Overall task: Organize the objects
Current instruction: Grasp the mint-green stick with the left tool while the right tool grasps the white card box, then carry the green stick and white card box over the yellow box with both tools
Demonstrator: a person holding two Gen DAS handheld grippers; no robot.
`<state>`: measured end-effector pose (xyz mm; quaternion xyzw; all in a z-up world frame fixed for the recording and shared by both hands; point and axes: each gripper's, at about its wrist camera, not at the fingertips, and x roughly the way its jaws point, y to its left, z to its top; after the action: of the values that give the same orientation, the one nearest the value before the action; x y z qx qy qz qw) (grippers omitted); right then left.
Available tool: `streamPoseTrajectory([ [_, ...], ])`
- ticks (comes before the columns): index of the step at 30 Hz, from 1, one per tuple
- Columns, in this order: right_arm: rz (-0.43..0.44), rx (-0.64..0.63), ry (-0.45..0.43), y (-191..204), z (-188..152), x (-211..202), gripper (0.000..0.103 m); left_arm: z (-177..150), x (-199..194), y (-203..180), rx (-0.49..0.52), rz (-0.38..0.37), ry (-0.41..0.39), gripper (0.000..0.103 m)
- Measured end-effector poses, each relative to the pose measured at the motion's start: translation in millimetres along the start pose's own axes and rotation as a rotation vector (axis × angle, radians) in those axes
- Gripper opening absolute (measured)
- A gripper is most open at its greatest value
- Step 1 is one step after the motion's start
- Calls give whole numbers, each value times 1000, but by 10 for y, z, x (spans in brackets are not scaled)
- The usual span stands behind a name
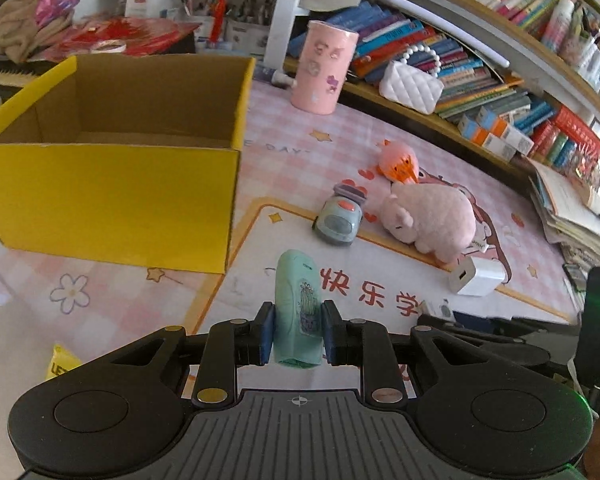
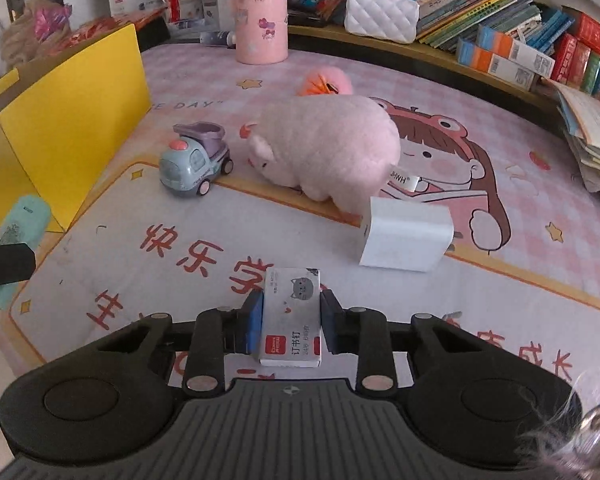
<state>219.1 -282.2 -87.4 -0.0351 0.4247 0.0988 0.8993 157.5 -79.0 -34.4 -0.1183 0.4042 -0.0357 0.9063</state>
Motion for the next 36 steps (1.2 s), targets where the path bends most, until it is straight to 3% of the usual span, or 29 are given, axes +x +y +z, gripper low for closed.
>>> streamPoseTrajectory([
  [5,45,42,-11,90,11,-220,28,-9,-110,93,-15,-26,-22,23],
  [13,89,8,-89,499,-30,-644,28,-83,-295,344,-13,-56,-36,23],
  [36,158,-106,-132,2175,-314,-1095,28,-340,-1235,1731,-70,-17,-127,23],
])
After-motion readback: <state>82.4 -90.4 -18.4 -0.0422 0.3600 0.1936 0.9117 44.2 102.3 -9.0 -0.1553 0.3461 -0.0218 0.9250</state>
